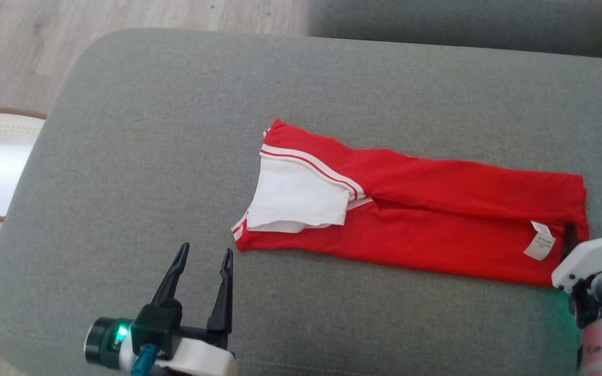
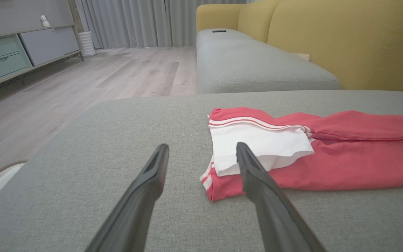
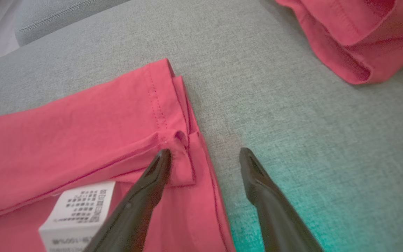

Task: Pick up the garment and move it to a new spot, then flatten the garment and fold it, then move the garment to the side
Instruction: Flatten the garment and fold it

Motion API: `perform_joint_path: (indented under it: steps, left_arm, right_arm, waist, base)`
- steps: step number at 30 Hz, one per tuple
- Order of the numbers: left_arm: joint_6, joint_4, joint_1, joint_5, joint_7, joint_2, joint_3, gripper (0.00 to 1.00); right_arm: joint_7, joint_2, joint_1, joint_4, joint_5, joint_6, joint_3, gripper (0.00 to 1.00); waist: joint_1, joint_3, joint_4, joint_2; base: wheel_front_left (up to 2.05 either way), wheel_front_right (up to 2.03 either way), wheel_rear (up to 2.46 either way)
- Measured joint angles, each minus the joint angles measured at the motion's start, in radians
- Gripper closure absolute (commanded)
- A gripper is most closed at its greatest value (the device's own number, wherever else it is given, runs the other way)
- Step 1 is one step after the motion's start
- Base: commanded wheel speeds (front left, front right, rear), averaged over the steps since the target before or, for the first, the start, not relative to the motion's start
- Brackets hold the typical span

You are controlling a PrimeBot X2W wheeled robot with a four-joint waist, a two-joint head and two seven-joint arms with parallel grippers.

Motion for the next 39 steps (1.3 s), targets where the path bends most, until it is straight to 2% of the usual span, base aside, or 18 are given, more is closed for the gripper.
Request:
perform_joint_path:
  steps: [2, 5, 8, 10, 11, 15, 17, 18, 30, 39]
  left_arm:
    - [0.0, -0.002, -0.004, 0.005, 0.0, -0.002, 0.002, 0.0]
    - [-0.008, -0.002, -0.009, 0.006, 0.0, -0.004, 0.003, 0.0]
    - [-0.009, -0.006, -0.024, 0.006, 0.0, -0.007, 0.006, 0.0]
    - [-0.009, -0.007, -0.028, 0.006, 0.0, -0.01, 0.006, 0.0]
    - [-0.012, -0.007, -0.034, 0.006, 0.0, -0.011, 0.005, 0.0]
    - [-0.017, -0.009, -0.064, 0.006, 0.0, -0.017, 0.008, 0.0]
    - [-0.017, -0.01, -0.07, 0.006, 0.0, -0.021, 0.014, 0.0]
    - [-0.017, -0.01, -0.072, 0.006, 0.0, -0.022, 0.019, 0.0]
    - [-0.027, -0.006, -0.053, 0.017, 0.0, -0.022, 0.031, 0.0]
    - [-0.036, -0.008, -0.034, 0.026, 0.0, -0.017, 0.039, 0.0]
  right_arm:
    - [0.008, 0.0, -0.011, 0.001, -0.017, 0.0, -0.014, 0.01]
    - [0.02, 0.004, -0.031, 0.009, -0.033, 0.0, -0.02, 0.18]
    - [0.047, 0.009, -0.061, 0.029, -0.031, 0.0, -0.021, 0.19]
    - [0.061, 0.009, -0.072, 0.035, -0.028, 0.0, -0.021, 0.42]
    - [0.071, 0.009, -0.077, 0.036, -0.026, 0.0, -0.022, 0.49]
    - [0.102, 0.009, -0.101, 0.041, 0.011, 0.0, -0.026, 0.6]
    - [0.113, 0.008, -0.105, 0.041, 0.028, 0.0, -0.022, 0.75]
    - [0.114, 0.008, -0.105, 0.041, 0.035, 0.0, -0.017, 1.0]
    - [0.086, -0.015, -0.013, -0.032, 0.028, 0.0, 0.097, 1.0]
    - [0.183, -0.172, -0.055, -0.193, 0.079, 0.0, 0.162, 1.0]
  waist:
    - [0.0, 0.005, -0.005, 0.0]
    - [0.0, 0.013, -0.014, 0.0]
    - [0.0, 0.023, -0.028, 0.0]
    - [0.0, 0.031, -0.031, 0.0]
    - [0.0, 0.035, -0.031, 0.0]
    - [0.0, 0.049, -0.029, 0.0]
    - [0.0, 0.051, -0.028, 0.0]
    - [0.0, 0.049, -0.028, 0.0]
    - [0.0, -0.004, -0.054, 0.0]
    - [0.0001, -0.023, -0.118, 0.0]
  base:
    - [0.0, 0.0, 0.0]
    - [0.0, 0.0, 0.0]
    - [0.0, 0.0, 0.0]
    - [0.0, 0.0, 0.0]
    - [0.0, 0.0, 0.0]
    - [0.0, 0.0, 0.0]
    - [0.0, 0.0, 0.0]
    - [0.0, 0.0, 0.0]
    - [0.0, 0.0, 0.0]
    - [0.0, 0.0, 0.0]
